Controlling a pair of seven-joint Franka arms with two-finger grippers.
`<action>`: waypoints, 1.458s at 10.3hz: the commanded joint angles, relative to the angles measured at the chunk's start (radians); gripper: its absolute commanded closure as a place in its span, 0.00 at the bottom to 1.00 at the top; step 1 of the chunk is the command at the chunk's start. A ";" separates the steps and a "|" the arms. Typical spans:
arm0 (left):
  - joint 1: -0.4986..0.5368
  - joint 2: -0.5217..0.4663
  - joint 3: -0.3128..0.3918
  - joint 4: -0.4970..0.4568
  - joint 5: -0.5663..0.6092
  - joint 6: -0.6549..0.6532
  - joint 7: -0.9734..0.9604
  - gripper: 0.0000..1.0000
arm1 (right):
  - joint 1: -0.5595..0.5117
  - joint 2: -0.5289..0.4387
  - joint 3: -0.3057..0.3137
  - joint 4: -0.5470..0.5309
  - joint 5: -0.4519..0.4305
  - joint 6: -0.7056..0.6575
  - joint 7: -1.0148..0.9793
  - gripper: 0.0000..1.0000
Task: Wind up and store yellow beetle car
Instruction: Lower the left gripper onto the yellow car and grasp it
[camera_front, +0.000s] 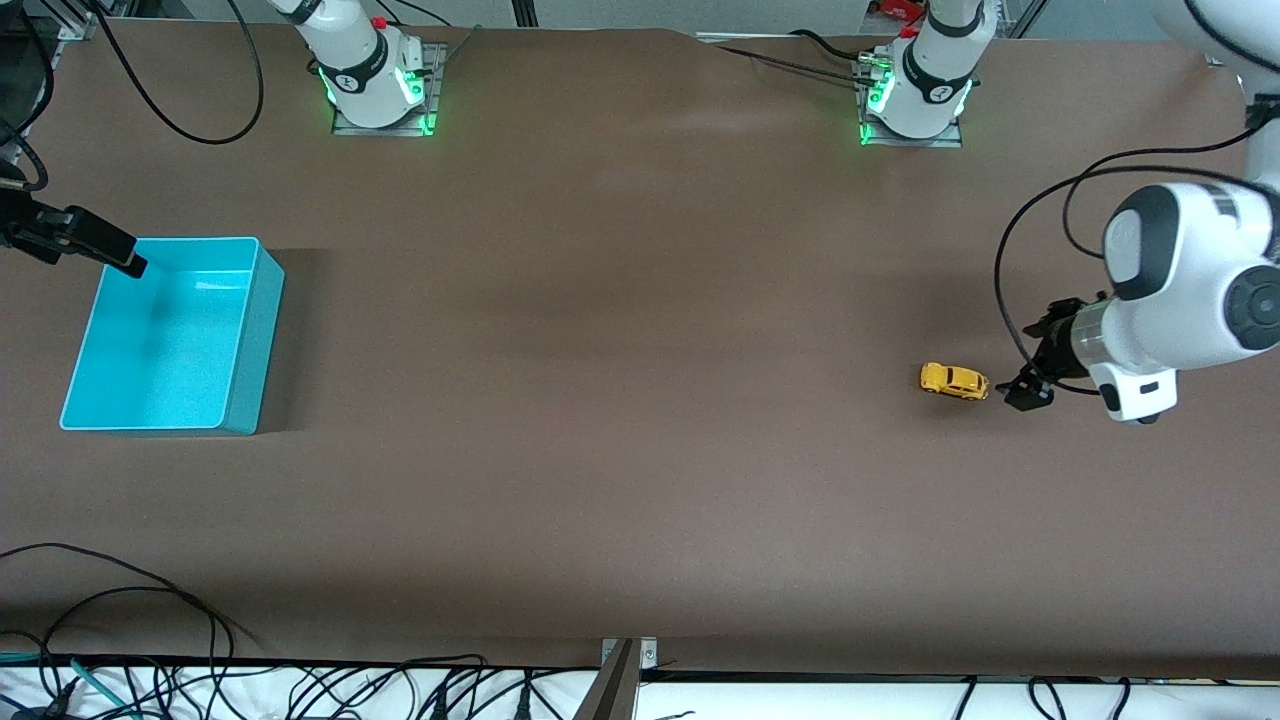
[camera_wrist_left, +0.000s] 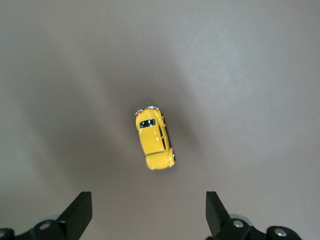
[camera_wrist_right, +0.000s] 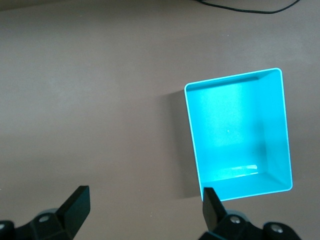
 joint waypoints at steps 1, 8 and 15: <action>-0.006 0.006 0.000 -0.096 -0.015 0.140 -0.135 0.00 | -0.004 0.001 0.001 0.018 0.016 -0.004 0.003 0.00; -0.006 0.121 0.000 -0.149 0.023 0.277 -0.256 0.00 | -0.004 0.003 0.001 0.018 0.015 -0.004 0.003 0.00; 0.008 0.170 0.000 -0.152 0.088 0.313 -0.279 0.10 | -0.004 0.003 0.001 0.018 0.015 -0.004 0.003 0.00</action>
